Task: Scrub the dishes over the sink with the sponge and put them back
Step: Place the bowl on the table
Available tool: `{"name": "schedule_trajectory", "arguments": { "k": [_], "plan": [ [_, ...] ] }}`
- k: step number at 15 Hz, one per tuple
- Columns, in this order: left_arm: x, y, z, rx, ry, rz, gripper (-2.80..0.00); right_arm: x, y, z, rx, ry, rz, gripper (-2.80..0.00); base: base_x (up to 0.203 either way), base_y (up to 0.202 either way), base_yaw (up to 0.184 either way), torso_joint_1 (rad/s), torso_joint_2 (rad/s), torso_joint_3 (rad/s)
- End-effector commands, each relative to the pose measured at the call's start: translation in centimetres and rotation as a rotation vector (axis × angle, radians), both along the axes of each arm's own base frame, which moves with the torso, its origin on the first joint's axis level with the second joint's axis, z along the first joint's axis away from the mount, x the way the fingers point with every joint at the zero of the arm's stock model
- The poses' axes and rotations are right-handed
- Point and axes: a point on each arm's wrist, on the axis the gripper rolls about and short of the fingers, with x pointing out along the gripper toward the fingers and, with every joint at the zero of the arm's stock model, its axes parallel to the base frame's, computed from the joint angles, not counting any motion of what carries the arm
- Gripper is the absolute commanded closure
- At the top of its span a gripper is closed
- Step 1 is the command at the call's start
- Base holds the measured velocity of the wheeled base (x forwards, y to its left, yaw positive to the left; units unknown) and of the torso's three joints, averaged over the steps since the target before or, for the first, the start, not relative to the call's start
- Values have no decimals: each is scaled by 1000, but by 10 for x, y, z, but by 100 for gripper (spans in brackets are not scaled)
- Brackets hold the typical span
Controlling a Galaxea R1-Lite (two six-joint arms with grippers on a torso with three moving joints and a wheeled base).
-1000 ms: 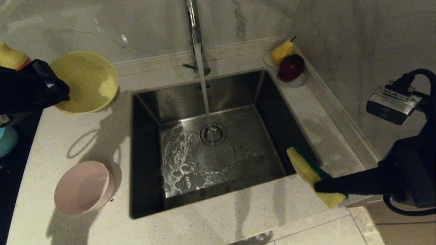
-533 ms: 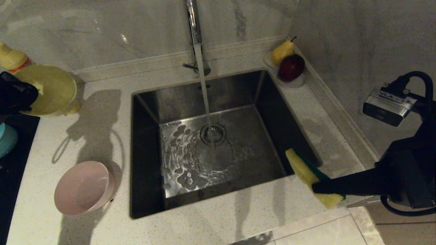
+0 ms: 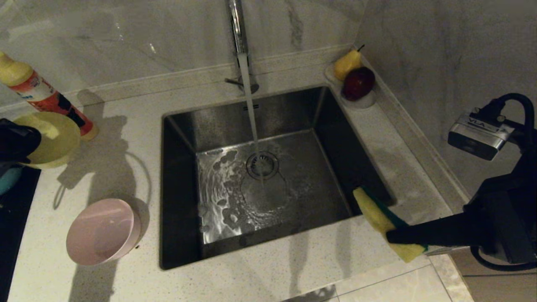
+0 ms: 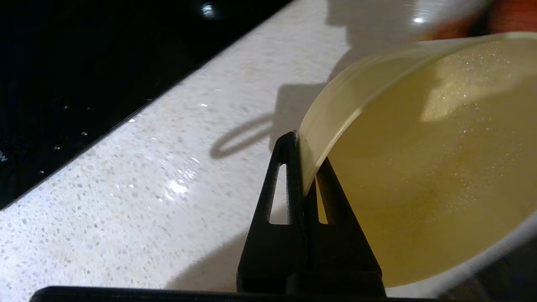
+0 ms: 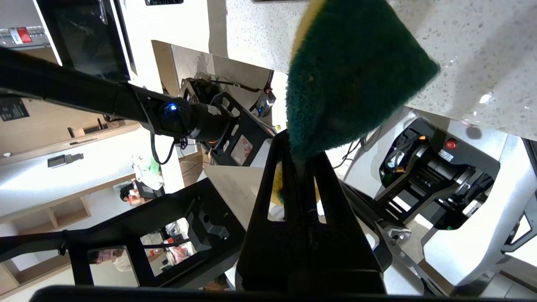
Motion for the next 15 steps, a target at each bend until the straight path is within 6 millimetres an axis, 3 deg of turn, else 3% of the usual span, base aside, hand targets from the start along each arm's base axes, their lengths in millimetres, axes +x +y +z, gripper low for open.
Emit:
{"name": "schedule_trajectory", "arguments": {
  "k": [1, 7, 15],
  "plan": [
    [13, 11, -22, -41, 63, 35, 0, -2, -1, 0, 3, 2, 1, 0, 0, 0, 0, 0, 0, 0],
    [26, 34, -57, -143, 134, 61, 0, -3, -2, -3, -1, 11, 2, 0, 0, 0, 0, 0, 0, 0],
    [29, 37, -53, -159, 105, 37, 0, -6, -4, -3, -1, 10, 1, 0, 0, 0, 0, 0, 0, 0]
  ]
}}
